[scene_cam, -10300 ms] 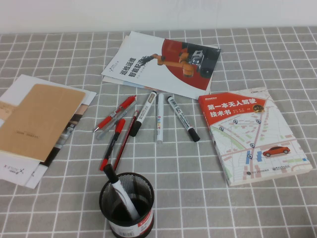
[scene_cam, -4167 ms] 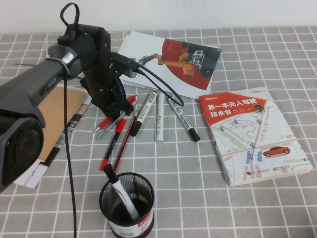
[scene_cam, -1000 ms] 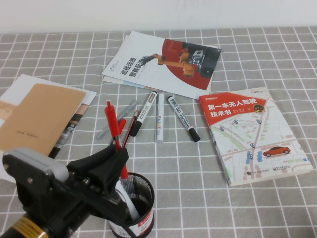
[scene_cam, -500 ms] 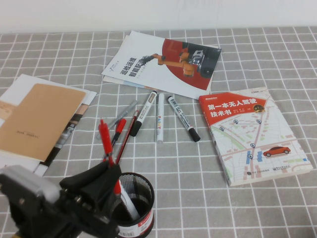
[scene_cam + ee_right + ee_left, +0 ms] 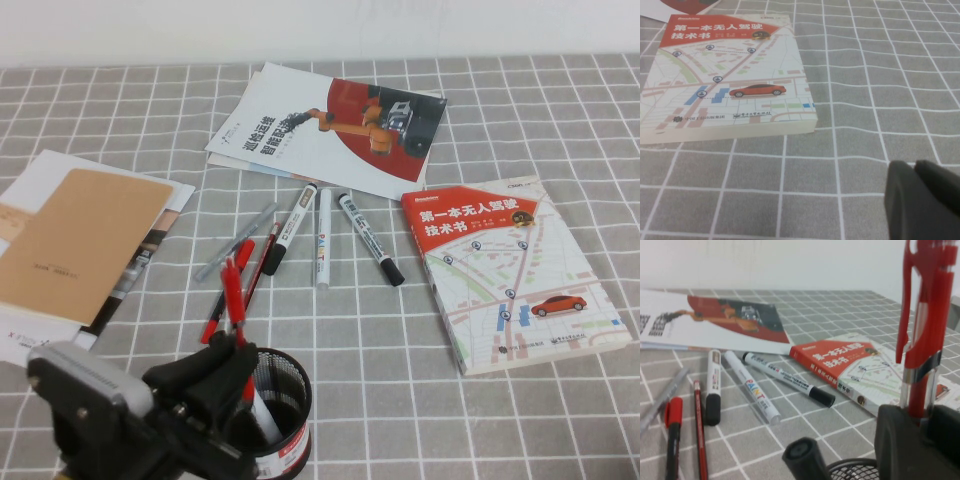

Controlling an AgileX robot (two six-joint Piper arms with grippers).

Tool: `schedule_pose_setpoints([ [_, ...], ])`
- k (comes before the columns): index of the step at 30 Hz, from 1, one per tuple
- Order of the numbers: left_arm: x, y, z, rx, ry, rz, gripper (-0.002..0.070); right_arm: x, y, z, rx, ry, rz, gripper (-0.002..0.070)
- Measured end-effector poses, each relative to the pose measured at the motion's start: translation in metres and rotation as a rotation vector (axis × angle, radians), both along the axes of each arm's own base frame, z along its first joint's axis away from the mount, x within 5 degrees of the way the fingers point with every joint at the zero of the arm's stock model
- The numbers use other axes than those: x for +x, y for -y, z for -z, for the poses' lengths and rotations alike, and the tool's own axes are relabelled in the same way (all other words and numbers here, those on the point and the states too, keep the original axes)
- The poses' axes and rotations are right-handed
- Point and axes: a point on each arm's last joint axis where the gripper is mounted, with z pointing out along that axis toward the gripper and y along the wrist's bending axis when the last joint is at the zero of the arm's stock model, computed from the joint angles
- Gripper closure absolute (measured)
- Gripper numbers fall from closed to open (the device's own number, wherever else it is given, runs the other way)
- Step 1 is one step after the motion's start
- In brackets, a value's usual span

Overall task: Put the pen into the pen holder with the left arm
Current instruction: Place the pen onto the pen holder

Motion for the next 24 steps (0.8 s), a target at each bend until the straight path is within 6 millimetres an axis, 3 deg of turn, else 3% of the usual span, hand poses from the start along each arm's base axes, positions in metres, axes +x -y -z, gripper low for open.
schedule_pose_setpoints([
  [10, 0.008, 0.015, 0.030, -0.011, -0.080, 0.022, 0.0604, 0.000, 0.000, 0.000, 0.000, 0.000, 0.000, 0.0691],
  [24, 0.008, 0.018, 0.031, -0.040, -0.080, 0.046, 0.0604, 0.000, 0.000, 0.000, 0.000, 0.000, 0.000, 0.0691],
])
